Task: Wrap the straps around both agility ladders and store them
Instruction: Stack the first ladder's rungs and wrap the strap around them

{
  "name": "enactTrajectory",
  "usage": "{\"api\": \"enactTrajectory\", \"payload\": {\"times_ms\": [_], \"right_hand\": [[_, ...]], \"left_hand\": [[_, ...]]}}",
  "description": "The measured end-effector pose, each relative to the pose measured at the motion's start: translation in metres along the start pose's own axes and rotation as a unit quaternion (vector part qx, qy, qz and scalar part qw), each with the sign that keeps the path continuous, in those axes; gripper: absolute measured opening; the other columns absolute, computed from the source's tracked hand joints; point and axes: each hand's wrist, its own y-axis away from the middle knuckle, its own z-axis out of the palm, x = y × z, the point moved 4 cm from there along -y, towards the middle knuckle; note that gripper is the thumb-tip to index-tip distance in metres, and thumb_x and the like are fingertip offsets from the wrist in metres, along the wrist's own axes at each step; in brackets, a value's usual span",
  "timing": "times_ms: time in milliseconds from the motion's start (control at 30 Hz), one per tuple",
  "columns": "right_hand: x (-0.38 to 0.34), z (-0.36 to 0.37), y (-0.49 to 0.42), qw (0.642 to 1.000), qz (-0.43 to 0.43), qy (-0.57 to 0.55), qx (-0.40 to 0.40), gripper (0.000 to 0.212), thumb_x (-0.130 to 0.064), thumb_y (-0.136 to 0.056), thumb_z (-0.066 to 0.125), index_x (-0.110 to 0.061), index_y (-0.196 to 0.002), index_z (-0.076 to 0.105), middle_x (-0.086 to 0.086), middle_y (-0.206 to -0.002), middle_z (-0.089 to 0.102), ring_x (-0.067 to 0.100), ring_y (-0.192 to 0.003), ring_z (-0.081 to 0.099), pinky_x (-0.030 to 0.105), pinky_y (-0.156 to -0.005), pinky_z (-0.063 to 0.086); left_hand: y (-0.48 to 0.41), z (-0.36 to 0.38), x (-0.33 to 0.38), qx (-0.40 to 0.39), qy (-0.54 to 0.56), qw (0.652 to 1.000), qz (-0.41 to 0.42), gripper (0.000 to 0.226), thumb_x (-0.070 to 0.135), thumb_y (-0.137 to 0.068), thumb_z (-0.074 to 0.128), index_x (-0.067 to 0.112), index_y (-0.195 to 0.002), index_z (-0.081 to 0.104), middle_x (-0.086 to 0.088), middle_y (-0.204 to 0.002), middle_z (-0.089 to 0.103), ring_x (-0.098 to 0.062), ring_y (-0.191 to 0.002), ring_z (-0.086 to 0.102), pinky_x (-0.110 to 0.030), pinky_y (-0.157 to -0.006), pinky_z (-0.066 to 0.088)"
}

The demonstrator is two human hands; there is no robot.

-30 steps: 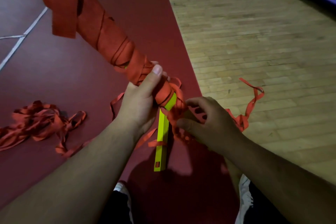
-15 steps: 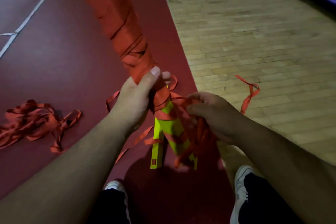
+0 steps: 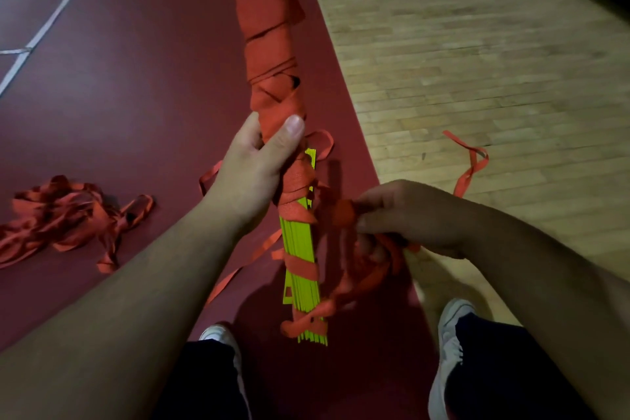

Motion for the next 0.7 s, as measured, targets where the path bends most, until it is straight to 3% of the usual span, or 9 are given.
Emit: {"api": "enactTrajectory", "payload": {"times_ms": [100,167,233,300,333,400,500,600,700], "right_hand": [[0.004,0.013,0.003,0.994,0.036,-0.027,-0.096,0.013,-0.018,-0.090,0.068,-0.008,-0.082,0.066,0.015,-0.069,0.070,0.027,-0.060,0.063,0.033,-0.060,0.052],[0.005,0.016,0.000,0.996,0.016,-0.029,-0.084,0.023,-0.025,-0.086,0.069,-0.004,-0.089,0.061,0.014,-0.068,0.070,0.028,-0.066,0.063,0.035,-0.065,0.049],[0.003,0.013,-0.003,1.000,0.000,0.007,-0.029,0.028,-0.035,-0.089,0.069,-0.007,-0.088,0.065,0.013,-0.064,0.066,0.028,-0.067,0.060,0.036,-0.069,0.045],[0.002,0.009,-0.004,0.997,-0.007,0.080,0.020,0.043,-0.043,-0.100,0.048,-0.019,-0.074,0.072,0.010,-0.054,0.057,0.025,-0.058,0.051,0.029,-0.060,0.042],[0.001,0.007,-0.004,0.994,-0.009,0.098,0.042,0.052,-0.042,-0.104,0.040,-0.021,-0.067,0.070,0.008,-0.050,0.052,0.025,-0.055,0.047,0.024,-0.054,0.040],[-0.001,0.003,-0.004,0.990,-0.023,0.107,0.086,0.052,-0.037,-0.106,0.040,-0.019,-0.065,0.065,0.009,-0.050,0.049,0.025,-0.053,0.048,0.024,-0.051,0.040],[0.001,-0.009,-0.007,0.966,-0.047,0.218,0.133,0.027,-0.031,-0.099,0.059,-0.029,-0.073,0.067,0.008,-0.065,0.062,0.010,-0.053,0.056,0.028,-0.058,0.043],[0.001,-0.019,-0.006,0.947,-0.042,0.262,0.179,0.005,-0.033,-0.091,0.069,-0.028,-0.091,0.071,-0.006,-0.072,0.064,-0.001,-0.060,0.055,0.018,-0.059,0.039],[0.003,-0.024,-0.004,0.952,-0.028,0.222,0.210,0.033,-0.046,-0.097,0.057,-0.018,-0.096,0.073,0.002,-0.082,0.068,0.012,-0.077,0.062,0.030,-0.069,0.045]], "left_hand": [[-0.001,-0.001,0.003,0.029,0.007,0.999,0.035,0.039,0.046,-0.084,0.069,0.021,-0.112,0.059,0.006,-0.087,0.064,-0.025,-0.086,0.059,-0.052,-0.084,0.049],[-0.001,-0.003,0.006,0.036,-0.014,0.997,0.074,0.056,0.051,-0.085,0.072,0.016,-0.124,0.052,0.003,-0.097,0.062,-0.025,-0.093,0.058,-0.057,-0.091,0.048],[-0.001,-0.005,0.011,0.045,-0.063,0.992,0.103,0.068,0.058,-0.080,0.072,0.017,-0.128,0.048,0.006,-0.105,0.061,-0.017,-0.102,0.058,-0.046,-0.098,0.050],[-0.001,-0.006,0.015,0.053,-0.112,0.985,0.123,0.070,0.062,-0.078,0.070,0.018,-0.126,0.046,0.021,-0.103,0.061,-0.002,-0.101,0.057,-0.028,-0.094,0.048],[-0.001,-0.007,0.016,0.055,-0.133,0.980,0.134,0.069,0.061,-0.078,0.069,0.018,-0.126,0.046,0.026,-0.101,0.060,0.002,-0.100,0.057,-0.024,-0.092,0.047],[0.000,-0.008,0.015,0.059,-0.158,0.975,0.145,0.060,0.055,-0.083,0.070,0.018,-0.125,0.049,0.026,-0.099,0.060,0.005,-0.098,0.056,-0.022,-0.091,0.045],[-0.001,-0.011,0.010,0.061,-0.156,0.978,0.121,0.034,0.040,-0.086,0.069,0.025,-0.114,0.055,0.025,-0.088,0.061,0.005,-0.085,0.055,-0.020,-0.083,0.045],[0.000,-0.009,0.006,0.043,-0.140,0.985,0.087,0.035,0.038,-0.084,0.070,0.024,-0.114,0.059,0.017,-0.091,0.063,0.000,-0.083,0.058,-0.021,-0.080,0.048],[0.000,-0.008,0.004,0.022,-0.144,0.987,0.066,0.030,0.033,-0.085,0.070,0.023,-0.111,0.058,0.021,-0.082,0.062,-0.002,-0.078,0.057,-0.029,-0.078,0.051]]}}
